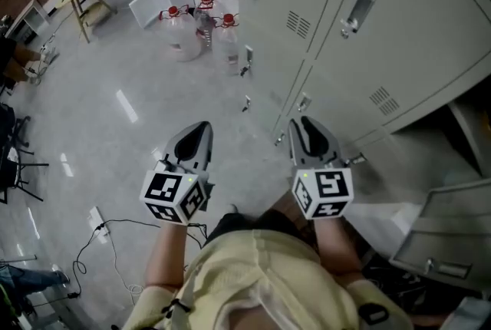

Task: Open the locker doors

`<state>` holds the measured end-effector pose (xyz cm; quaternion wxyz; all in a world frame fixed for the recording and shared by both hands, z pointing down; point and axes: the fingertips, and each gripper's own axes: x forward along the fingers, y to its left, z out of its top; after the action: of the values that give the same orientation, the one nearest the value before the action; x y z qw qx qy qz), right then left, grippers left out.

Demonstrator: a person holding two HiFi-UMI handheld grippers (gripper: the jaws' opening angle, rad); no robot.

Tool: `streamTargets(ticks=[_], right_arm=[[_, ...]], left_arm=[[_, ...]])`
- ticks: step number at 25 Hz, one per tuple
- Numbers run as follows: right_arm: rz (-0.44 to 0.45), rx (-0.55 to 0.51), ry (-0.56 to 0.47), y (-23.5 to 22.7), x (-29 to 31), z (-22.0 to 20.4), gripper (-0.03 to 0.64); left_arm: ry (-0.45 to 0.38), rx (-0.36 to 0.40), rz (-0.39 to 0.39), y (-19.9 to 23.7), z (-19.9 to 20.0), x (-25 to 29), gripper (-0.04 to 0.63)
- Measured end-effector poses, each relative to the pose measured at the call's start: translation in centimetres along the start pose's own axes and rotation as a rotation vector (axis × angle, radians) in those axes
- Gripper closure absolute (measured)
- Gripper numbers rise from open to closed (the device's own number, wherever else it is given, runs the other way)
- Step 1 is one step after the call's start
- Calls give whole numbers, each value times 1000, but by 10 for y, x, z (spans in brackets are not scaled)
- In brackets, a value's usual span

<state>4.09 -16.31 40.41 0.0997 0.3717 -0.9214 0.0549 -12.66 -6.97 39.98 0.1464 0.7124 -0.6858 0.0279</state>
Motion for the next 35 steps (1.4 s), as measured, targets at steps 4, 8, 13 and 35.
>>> streamTargets(ticks=[4, 8, 13, 35], right_arm=[[-2, -3, -2, 26, 36, -10, 532], [-16, -5, 1, 46, 66, -19, 532], [-31, -7, 10, 66, 111, -18, 532], [-79, 29, 105, 37, 293, -69, 532]], left_arm=[[18, -1, 24, 47, -14, -5, 603], [30, 16, 52, 89, -26, -12, 603], [49, 8, 45, 142, -35, -5, 603], [0, 23, 24, 232, -29, 117, 603]])
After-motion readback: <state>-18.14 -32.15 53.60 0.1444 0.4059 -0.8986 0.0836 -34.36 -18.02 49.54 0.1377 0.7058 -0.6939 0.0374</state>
